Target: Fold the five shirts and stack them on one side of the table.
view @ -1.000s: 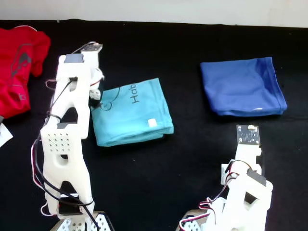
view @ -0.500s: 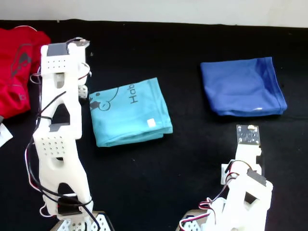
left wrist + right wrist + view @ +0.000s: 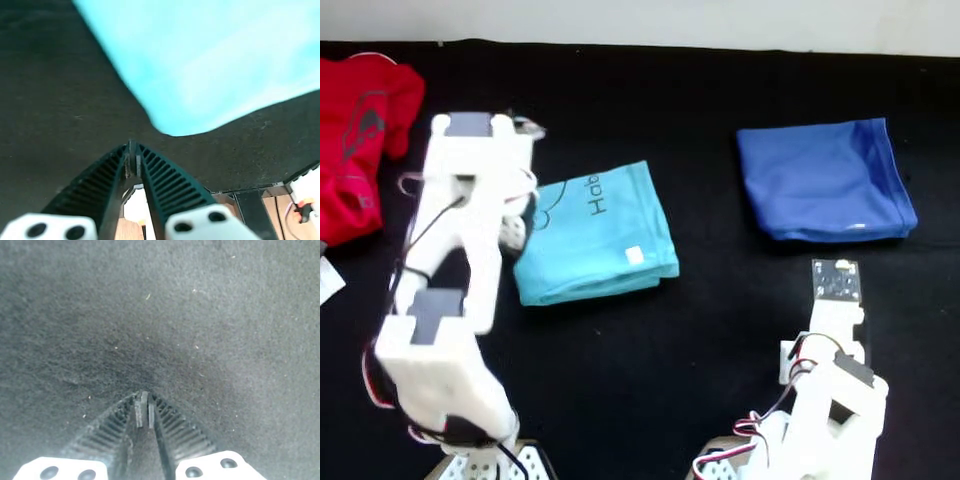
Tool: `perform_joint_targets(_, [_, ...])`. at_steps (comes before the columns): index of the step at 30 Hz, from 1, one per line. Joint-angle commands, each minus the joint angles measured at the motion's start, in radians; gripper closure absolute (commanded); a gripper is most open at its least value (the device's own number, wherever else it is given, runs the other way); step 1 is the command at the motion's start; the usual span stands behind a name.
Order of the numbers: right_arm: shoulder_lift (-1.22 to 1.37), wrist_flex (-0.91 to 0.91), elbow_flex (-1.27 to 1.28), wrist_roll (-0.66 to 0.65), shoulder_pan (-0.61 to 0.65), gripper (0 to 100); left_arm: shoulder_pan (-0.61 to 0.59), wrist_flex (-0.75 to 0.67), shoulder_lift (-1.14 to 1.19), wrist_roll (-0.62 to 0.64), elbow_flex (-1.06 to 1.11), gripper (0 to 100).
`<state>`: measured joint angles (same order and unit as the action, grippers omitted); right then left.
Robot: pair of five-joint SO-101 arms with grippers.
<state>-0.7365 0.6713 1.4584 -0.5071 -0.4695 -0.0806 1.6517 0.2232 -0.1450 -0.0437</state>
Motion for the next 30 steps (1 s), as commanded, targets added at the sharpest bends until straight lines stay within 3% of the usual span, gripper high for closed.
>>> perform_joint_targets(1, [-0.001, -0.033, 0.03, -0.006, 0.001, 99.3, 0.058, -0.164, -0.188, 0.008, 0.219, 99])
perform_joint_targets(7, [-0.001, -0.033, 0.03, -0.006, 0.001, 99.3, 0.056, -0.502, -0.314, 0.008, 0.547, 99])
perform_joint_targets(12, [-0.001, -0.033, 0.03, -0.006, 0.001, 99.3, 0.048, -0.631, -0.321, 0.005, 0.707, 99])
perform_joint_targets(19, [-0.001, -0.033, 0.03, -0.006, 0.001, 99.3, -0.065, -0.646, -0.331, 0.003, 0.756, 99])
perform_joint_targets(26, [-0.001, -0.033, 0.03, -0.006, 0.001, 99.3, -0.073, -0.641, -0.358, 0.009, 0.754, 99])
perform_joint_targets(30, [-0.001, -0.033, 0.03, -0.006, 0.001, 99.3, -0.117, -0.542, -0.49, 0.005, 0.759, 99])
